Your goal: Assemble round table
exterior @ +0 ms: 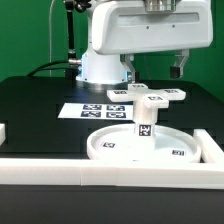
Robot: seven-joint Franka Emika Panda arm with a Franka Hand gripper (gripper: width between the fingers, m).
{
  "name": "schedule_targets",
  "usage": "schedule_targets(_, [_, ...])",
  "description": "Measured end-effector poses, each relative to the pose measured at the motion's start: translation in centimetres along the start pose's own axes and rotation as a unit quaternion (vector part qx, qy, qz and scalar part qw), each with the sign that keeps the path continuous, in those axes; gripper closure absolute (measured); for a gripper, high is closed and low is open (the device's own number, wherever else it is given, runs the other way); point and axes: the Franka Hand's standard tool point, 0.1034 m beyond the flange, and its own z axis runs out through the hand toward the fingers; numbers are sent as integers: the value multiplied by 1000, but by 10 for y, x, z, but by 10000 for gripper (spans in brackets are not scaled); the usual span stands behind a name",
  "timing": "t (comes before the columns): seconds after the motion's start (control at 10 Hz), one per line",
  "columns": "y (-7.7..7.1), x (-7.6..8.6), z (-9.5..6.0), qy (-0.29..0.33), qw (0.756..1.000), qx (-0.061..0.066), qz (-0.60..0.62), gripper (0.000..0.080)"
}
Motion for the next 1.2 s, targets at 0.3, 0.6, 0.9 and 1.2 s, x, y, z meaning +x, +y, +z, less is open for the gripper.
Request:
schedule_targets(0.3, [-5, -2, 2, -45, 999, 9, 5, 151])
schedule_targets(0.6, [-2, -4, 7, -55, 996, 11, -66, 151])
schedule_targets(0.9, [2, -6, 8, -59, 983, 12, -172, 151])
schedule_targets(1.2, [6, -11, 13, -77, 941, 9, -328, 151])
